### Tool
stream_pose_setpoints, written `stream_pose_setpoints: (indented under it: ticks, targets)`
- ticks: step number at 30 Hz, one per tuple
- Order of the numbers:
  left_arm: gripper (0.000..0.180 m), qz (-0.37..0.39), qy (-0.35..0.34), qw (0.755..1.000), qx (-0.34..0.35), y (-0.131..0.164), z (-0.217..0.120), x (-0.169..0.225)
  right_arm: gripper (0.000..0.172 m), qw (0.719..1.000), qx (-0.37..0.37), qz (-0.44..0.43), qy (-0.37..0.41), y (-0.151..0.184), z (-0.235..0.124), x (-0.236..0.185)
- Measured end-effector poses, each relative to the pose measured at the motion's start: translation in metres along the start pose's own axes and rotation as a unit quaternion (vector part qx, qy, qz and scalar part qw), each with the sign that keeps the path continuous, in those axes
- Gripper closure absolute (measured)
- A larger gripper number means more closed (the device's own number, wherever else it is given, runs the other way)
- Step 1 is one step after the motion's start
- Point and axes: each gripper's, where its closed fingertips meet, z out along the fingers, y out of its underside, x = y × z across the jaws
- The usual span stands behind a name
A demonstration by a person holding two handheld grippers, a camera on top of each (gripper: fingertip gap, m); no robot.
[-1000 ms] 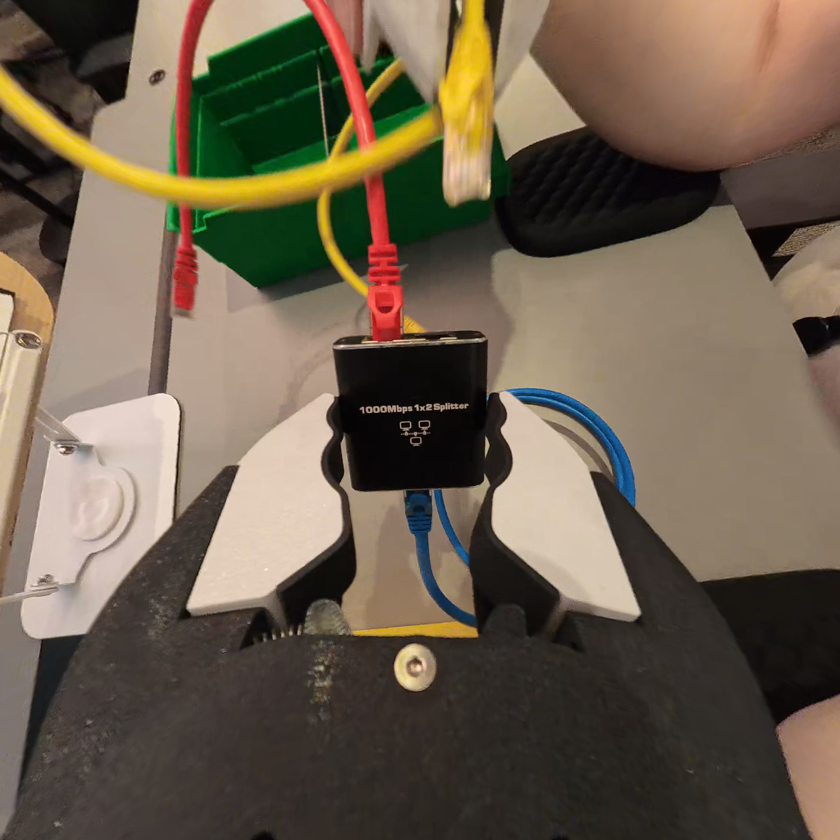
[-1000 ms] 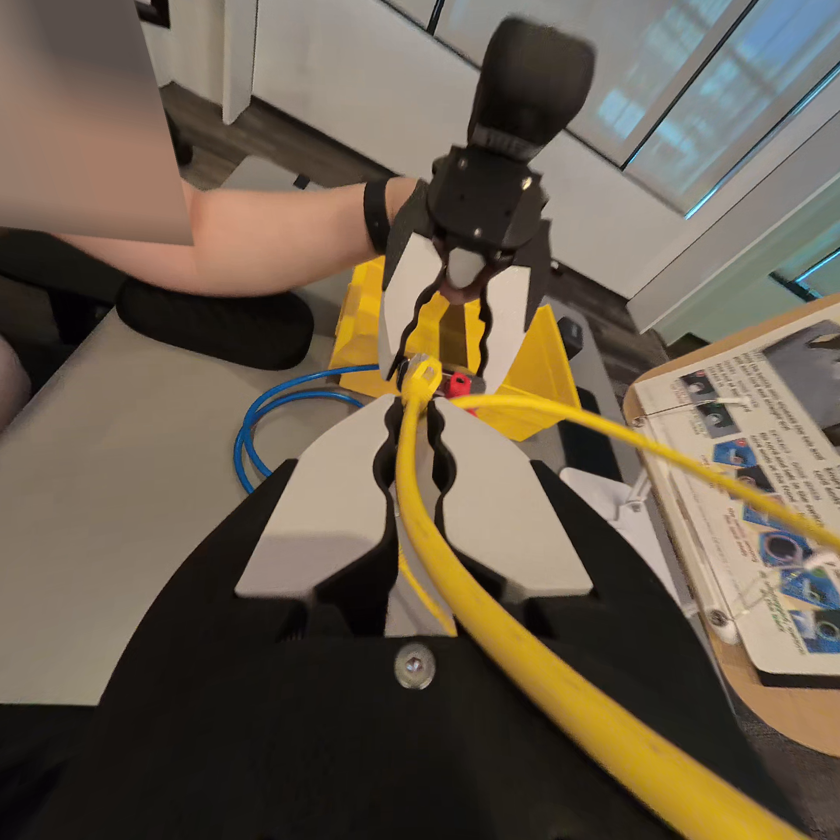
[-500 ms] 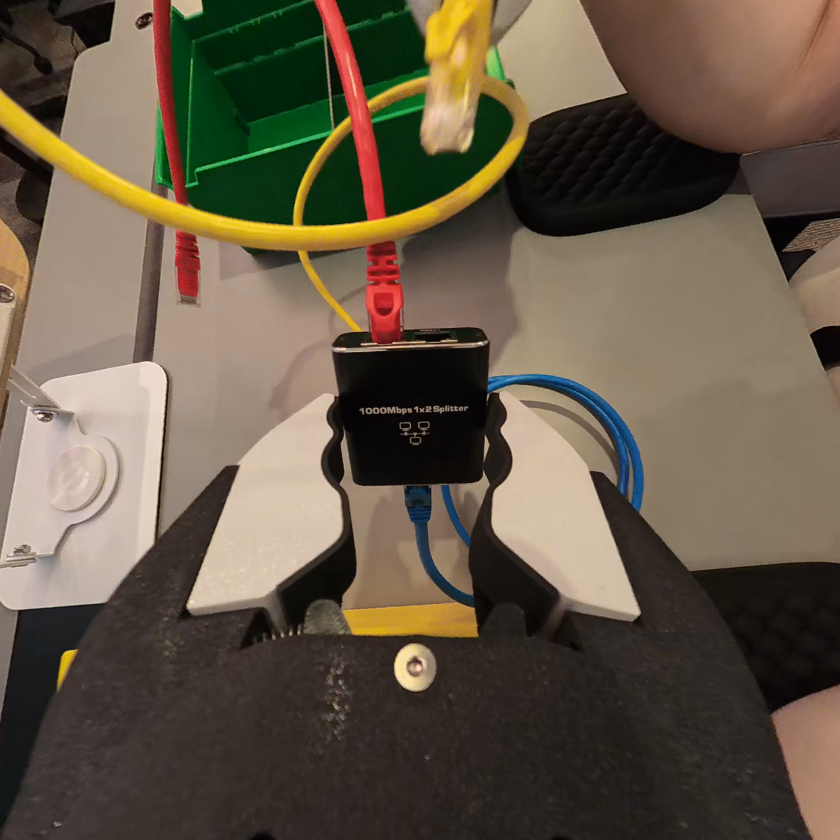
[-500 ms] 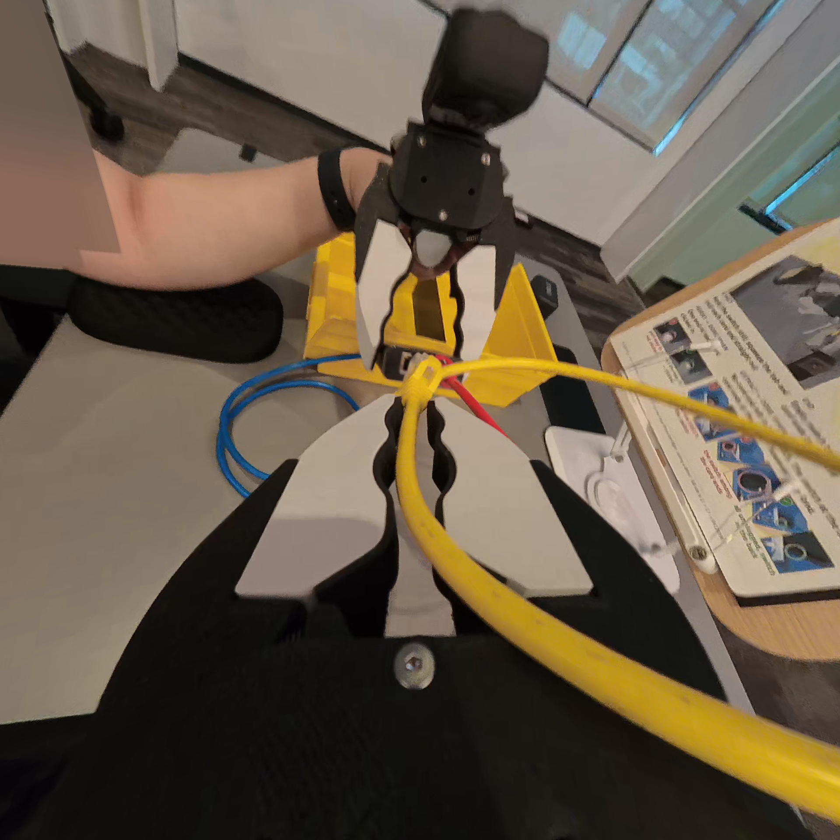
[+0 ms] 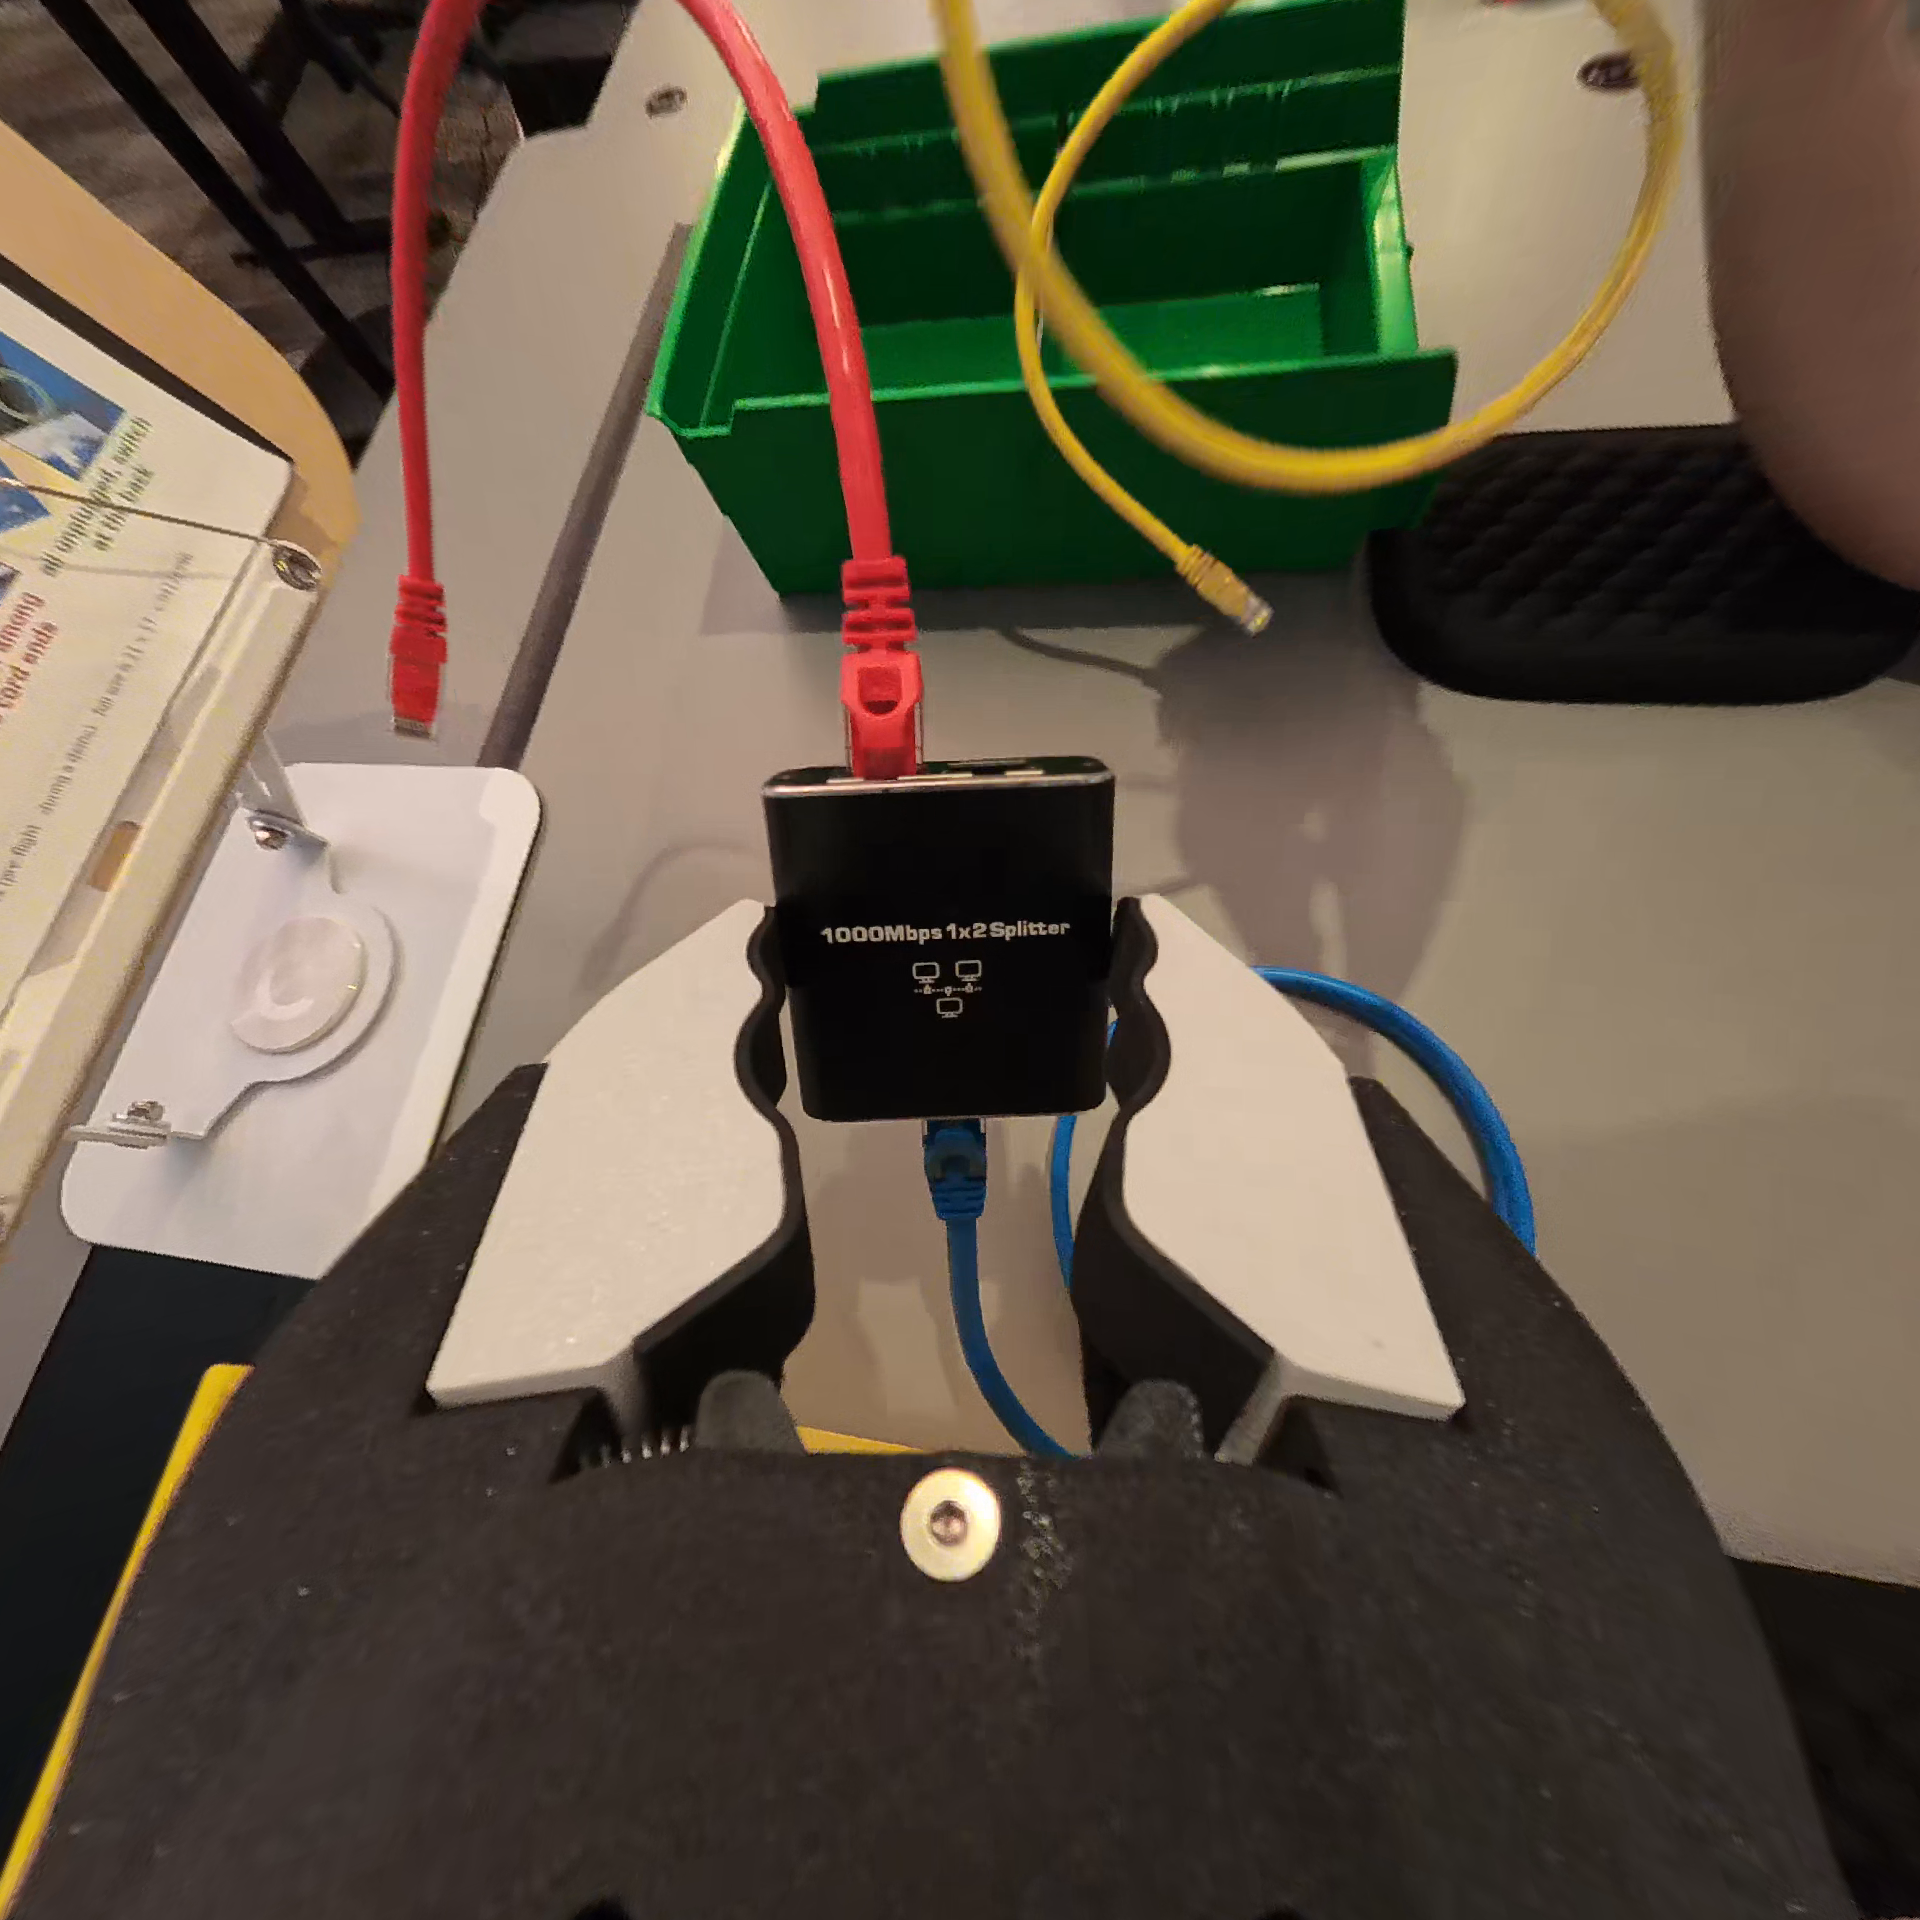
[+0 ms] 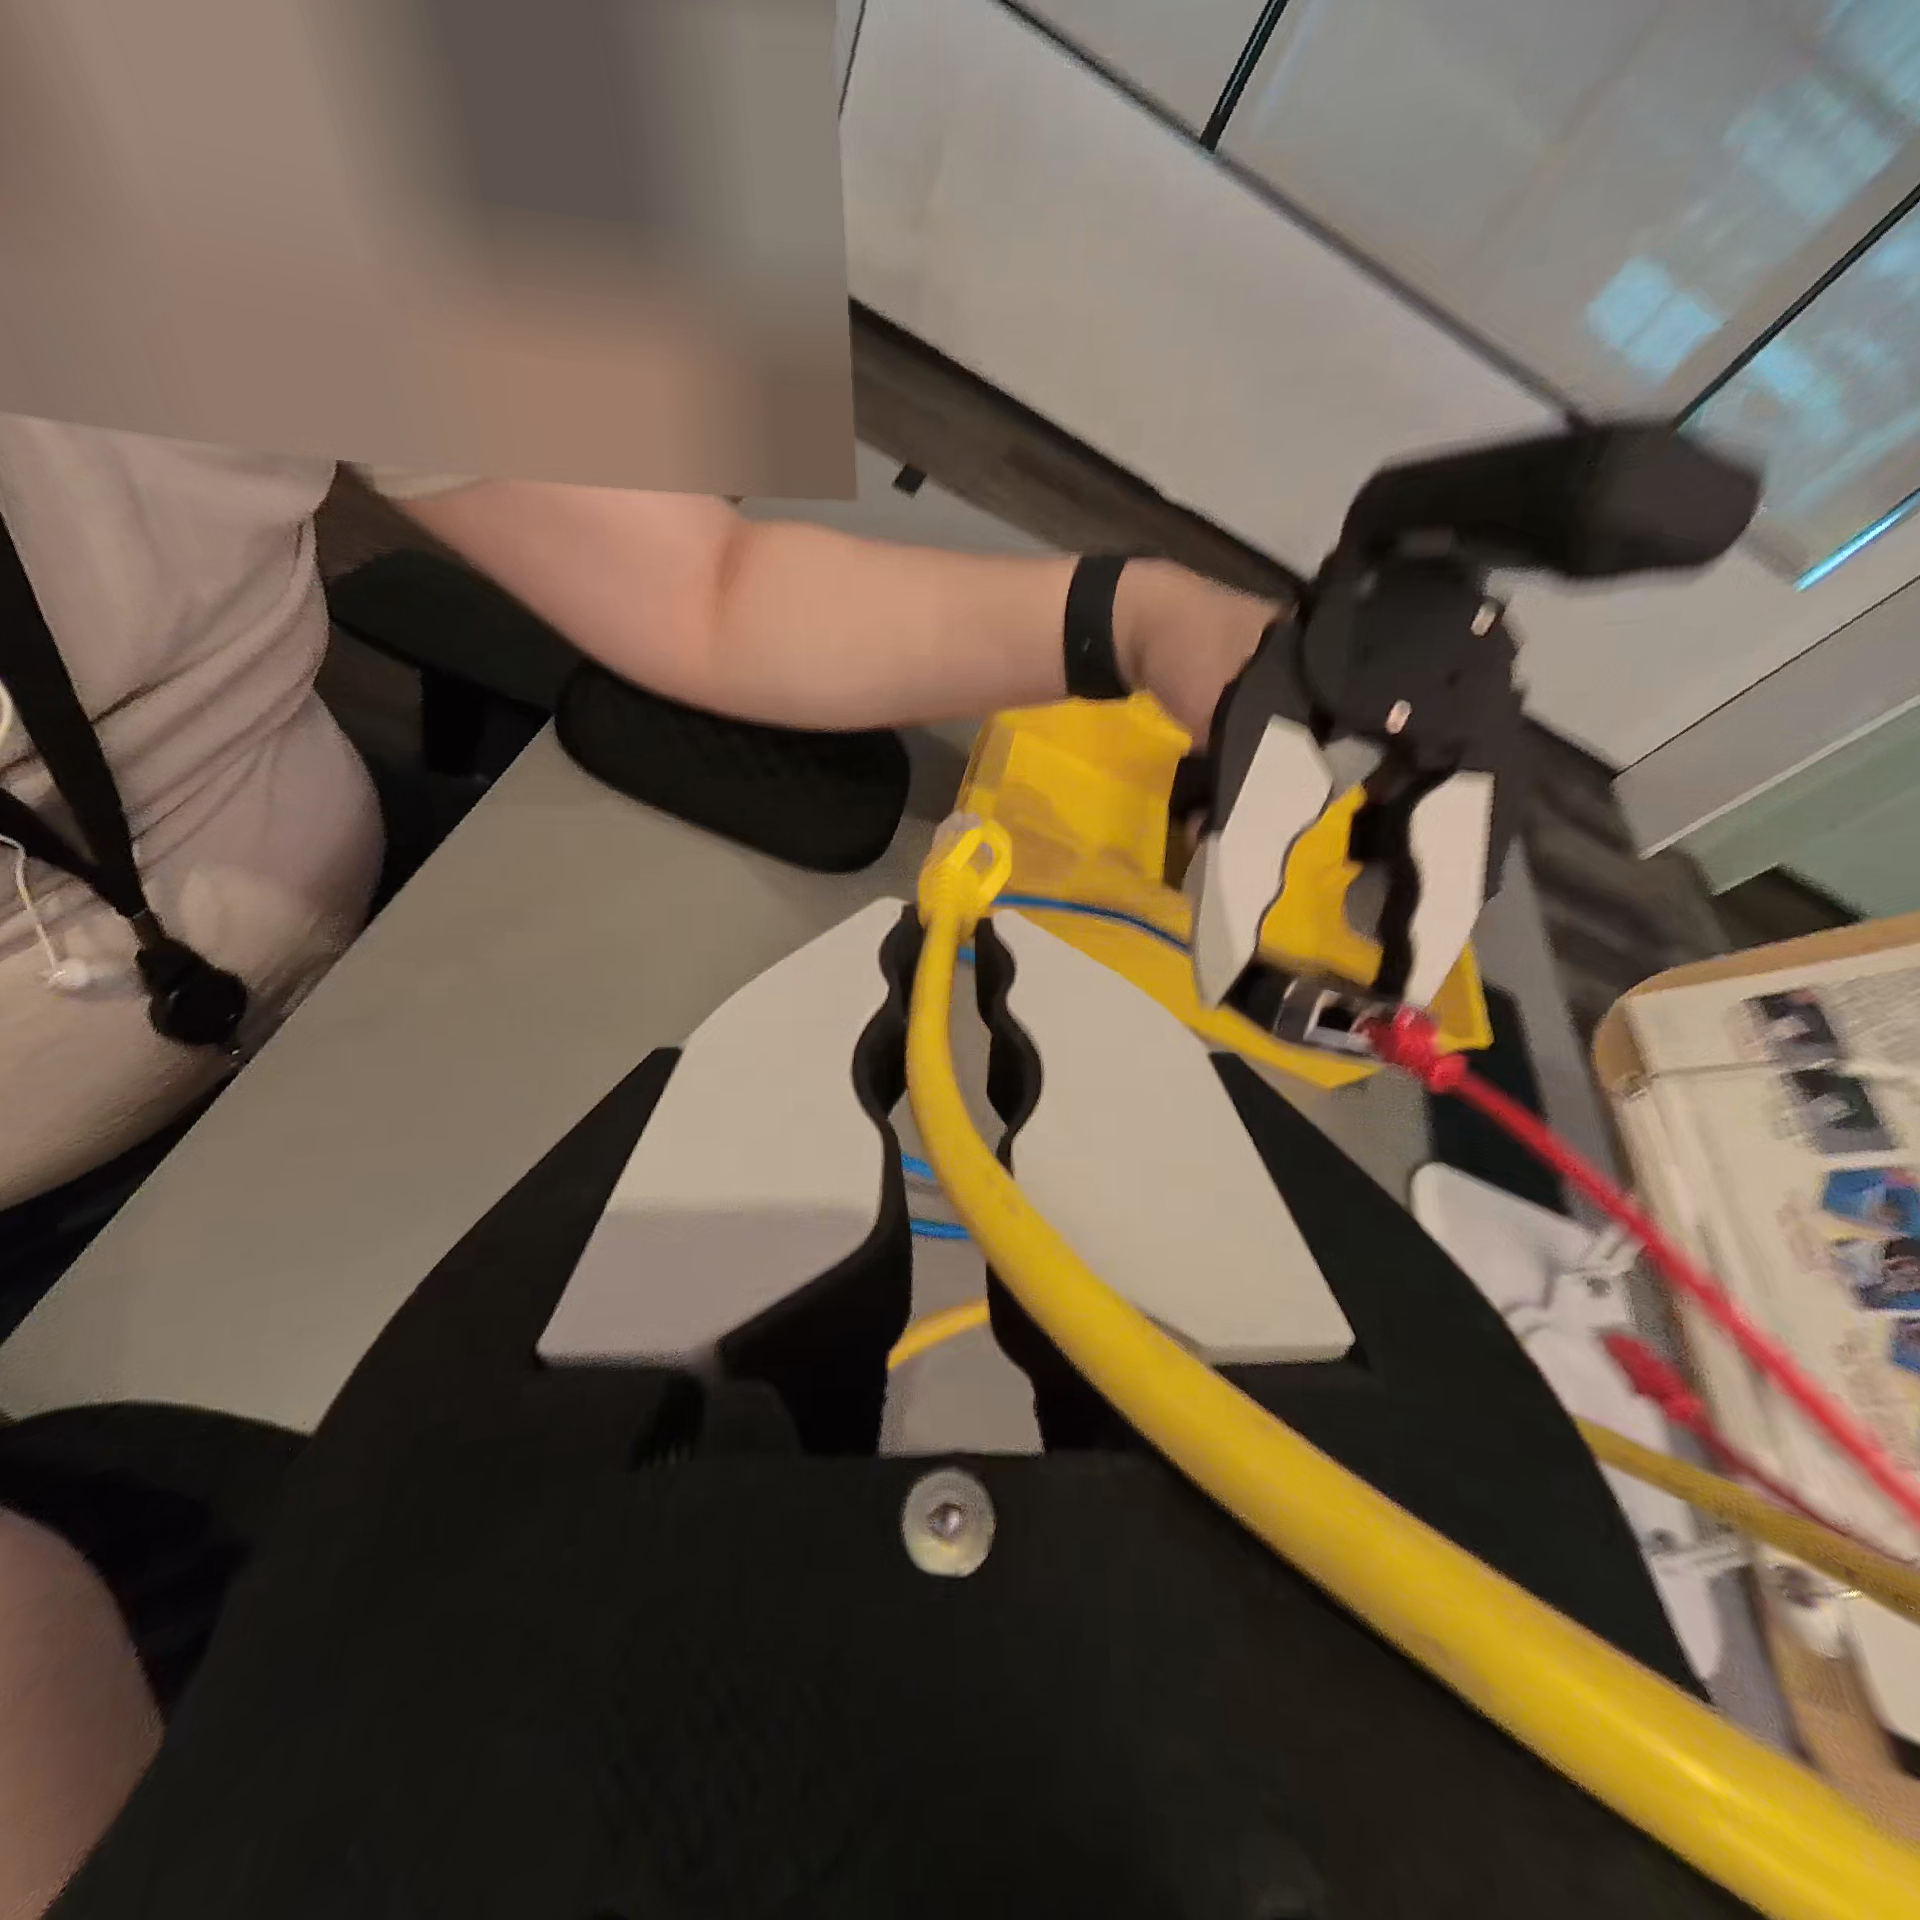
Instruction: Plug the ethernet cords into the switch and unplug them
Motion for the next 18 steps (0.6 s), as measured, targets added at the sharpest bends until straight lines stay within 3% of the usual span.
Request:
stream_pose_setpoints:
  ticks: [5,8,18]
  targets:
    - [0.121,0.034,0.028,0.998,0.042,-0.017,-0.024,0.019,0.161,0.999,0.006,0.046,-0.008,0.030,0.022,0.021]
    - [0.121,0.058,0.039,0.997,0.029,-0.015,-0.033,0.031,0.161,0.998,0.017,0.065,0.003,0.040,0.037,0.034]
    - [0.121,0.070,0.049,0.996,-0.025,-0.005,-0.015,0.039,0.161,0.990,-0.121,-0.001,0.069,0.053,0.042,0.038]
